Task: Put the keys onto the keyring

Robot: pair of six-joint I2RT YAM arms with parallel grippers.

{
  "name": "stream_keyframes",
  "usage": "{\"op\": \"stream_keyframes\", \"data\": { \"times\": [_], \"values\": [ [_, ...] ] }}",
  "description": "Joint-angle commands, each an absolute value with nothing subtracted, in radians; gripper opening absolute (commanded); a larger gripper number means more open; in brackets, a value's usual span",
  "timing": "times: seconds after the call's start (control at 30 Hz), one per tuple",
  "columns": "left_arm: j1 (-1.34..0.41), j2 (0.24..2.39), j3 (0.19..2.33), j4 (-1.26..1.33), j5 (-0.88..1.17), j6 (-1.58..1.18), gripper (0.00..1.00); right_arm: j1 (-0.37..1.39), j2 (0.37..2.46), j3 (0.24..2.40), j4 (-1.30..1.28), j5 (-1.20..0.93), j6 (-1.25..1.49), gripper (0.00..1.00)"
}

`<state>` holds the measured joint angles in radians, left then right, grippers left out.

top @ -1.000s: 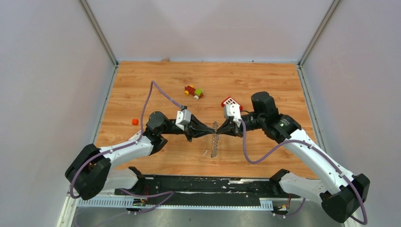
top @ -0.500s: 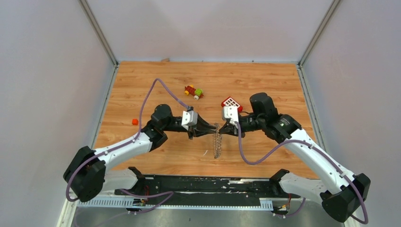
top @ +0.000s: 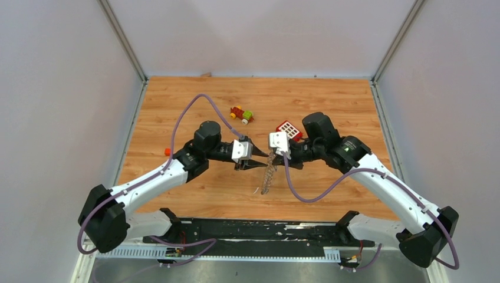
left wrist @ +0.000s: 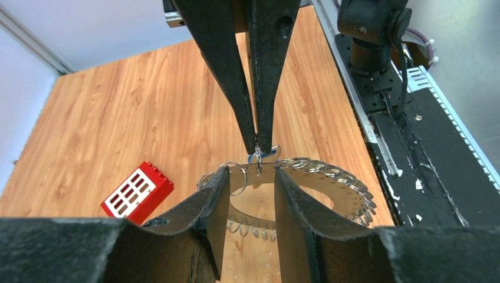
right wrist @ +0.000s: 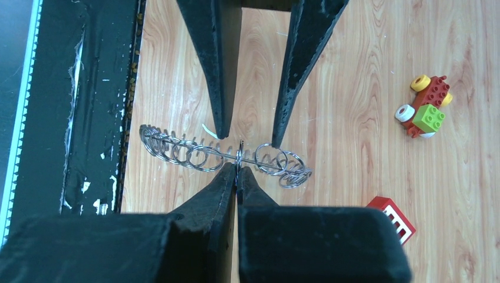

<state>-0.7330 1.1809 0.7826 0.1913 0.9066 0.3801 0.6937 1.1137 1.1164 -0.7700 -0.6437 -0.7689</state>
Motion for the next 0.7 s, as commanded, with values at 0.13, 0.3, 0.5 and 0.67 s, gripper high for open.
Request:
{"op": "stream_keyframes", "data": {
  "times": [0.13,0.3,0.5,0.67],
  "values": [
    [-0.756,1.222,0.779,0.287,0.935,0.331,0.40,0.708,1.122,1.158,-0.761,-0.631,-0.773,0.00],
    [-0.761,1.224,0.762,0.325,0.930,0.306,0.36,0.710,1.120,1.145,-0.750,-0.634,-0.769,0.00],
    [-0.765,1.229,0.758,0.333,0.929,0.295,0.28,0.709,1.117,1.137,-0.740,-0.636,-0.763,0.00],
    [-0.771,1.238,0.758,0.338,0.932,0.284,0.22,0.709,1.120,1.137,-0.739,-0.636,-0.762,0.00]
  ]
}}
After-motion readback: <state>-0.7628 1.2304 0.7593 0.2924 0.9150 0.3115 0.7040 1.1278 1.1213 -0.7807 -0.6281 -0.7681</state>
